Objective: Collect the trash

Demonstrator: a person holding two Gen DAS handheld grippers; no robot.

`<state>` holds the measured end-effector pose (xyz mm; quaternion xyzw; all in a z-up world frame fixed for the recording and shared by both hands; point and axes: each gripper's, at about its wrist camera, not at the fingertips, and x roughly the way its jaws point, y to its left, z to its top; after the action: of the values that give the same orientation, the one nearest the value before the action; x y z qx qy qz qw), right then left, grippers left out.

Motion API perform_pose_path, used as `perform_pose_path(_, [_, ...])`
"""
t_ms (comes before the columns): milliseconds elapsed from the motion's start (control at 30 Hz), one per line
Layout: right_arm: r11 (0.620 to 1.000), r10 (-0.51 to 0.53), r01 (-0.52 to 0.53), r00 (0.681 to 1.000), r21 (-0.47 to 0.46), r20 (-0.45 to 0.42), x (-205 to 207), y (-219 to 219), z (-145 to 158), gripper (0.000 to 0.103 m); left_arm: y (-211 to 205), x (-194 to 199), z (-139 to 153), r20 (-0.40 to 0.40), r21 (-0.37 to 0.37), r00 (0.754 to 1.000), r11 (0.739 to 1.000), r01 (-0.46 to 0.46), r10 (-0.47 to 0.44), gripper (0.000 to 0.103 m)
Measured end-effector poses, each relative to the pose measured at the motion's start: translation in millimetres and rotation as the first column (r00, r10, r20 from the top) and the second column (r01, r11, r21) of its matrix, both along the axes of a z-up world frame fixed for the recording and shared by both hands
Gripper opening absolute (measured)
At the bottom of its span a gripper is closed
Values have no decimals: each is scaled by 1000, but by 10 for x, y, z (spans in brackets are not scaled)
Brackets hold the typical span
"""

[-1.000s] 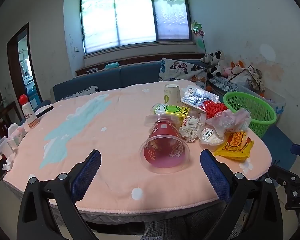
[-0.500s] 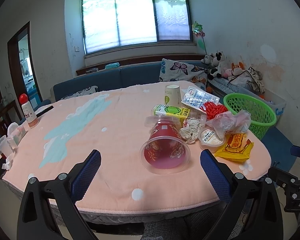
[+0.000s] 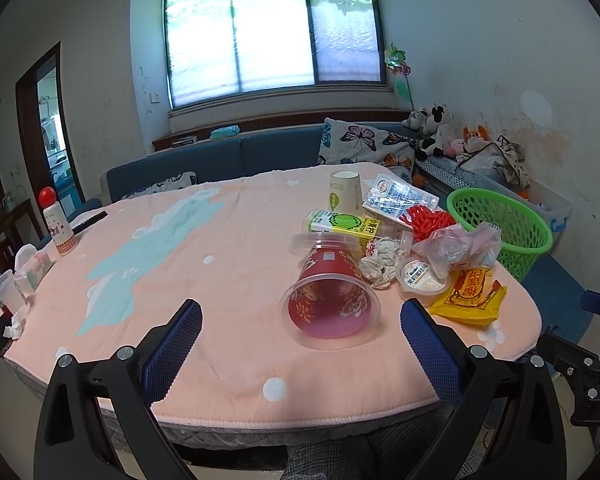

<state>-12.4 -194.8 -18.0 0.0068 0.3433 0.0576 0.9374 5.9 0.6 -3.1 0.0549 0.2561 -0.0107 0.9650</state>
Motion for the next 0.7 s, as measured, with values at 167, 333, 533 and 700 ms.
perform_pose_path(167, [1000,-4,4,1000,4,8,-3,-5,16,99,1,6,22,-4,-6,1000,1000,-1,1,96])
perform_pose_path(333, [1000,-4,4,1000,4,9,-4,1,25,99,7,15,26,-7,-9,1000,1000,-3,3,96])
perform_pose_path(533, [1000,1,-1,1000,2,11,13,15,39,99,21,40,19,-8,-13,1000,1000,-1,1,96])
perform_pose_path(700, [1000,1,-1,1000,4,9,26,20,37,99,11,69,16,-12,-13,1000,1000,2,-2,96])
